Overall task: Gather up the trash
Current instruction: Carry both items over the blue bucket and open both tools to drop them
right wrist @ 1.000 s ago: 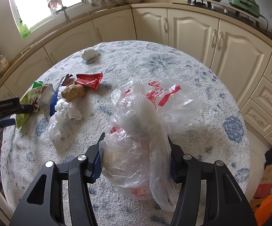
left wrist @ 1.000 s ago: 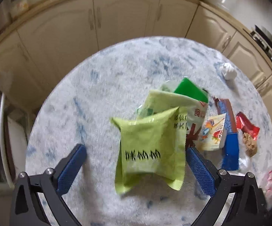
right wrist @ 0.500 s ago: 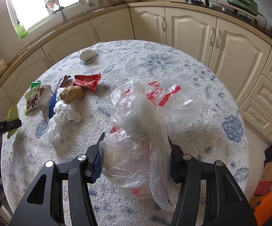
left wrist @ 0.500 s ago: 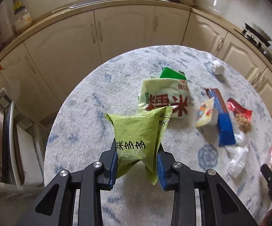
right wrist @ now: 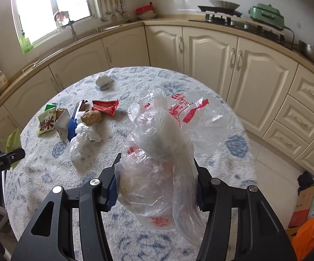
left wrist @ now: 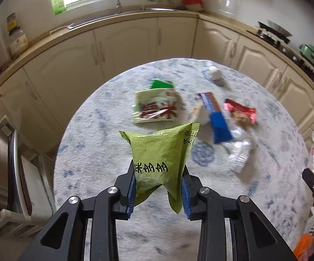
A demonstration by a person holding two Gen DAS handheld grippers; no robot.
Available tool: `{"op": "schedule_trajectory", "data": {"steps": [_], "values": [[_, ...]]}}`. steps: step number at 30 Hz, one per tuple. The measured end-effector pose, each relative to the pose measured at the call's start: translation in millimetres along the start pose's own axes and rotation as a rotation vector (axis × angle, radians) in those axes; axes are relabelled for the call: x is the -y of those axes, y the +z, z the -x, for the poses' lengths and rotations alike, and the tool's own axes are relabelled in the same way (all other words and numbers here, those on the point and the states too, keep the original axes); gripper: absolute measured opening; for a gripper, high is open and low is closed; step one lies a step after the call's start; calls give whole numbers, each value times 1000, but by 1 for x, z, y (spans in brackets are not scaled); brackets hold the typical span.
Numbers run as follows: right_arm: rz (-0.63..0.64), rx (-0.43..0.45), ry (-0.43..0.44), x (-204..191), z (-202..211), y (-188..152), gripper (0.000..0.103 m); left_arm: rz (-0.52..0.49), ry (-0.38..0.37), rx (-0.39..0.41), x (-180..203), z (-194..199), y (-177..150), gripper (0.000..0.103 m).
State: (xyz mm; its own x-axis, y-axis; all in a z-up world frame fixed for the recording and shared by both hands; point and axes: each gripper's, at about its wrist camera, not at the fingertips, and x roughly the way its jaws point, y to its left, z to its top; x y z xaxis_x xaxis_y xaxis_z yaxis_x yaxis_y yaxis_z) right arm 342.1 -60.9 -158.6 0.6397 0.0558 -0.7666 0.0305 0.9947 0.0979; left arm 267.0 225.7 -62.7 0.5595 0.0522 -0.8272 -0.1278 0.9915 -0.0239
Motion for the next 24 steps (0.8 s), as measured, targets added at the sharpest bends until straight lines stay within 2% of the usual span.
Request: {"op": "schedule_trajectory", "data": {"steps": [12,24], "values": [[-145,52,-148,76,48,-22,55,-194,-182,-11,105,12,-18,31],[-400,35,-349,174,83,-73,55,-430,-377,-73,234,4,-47,31]]}}
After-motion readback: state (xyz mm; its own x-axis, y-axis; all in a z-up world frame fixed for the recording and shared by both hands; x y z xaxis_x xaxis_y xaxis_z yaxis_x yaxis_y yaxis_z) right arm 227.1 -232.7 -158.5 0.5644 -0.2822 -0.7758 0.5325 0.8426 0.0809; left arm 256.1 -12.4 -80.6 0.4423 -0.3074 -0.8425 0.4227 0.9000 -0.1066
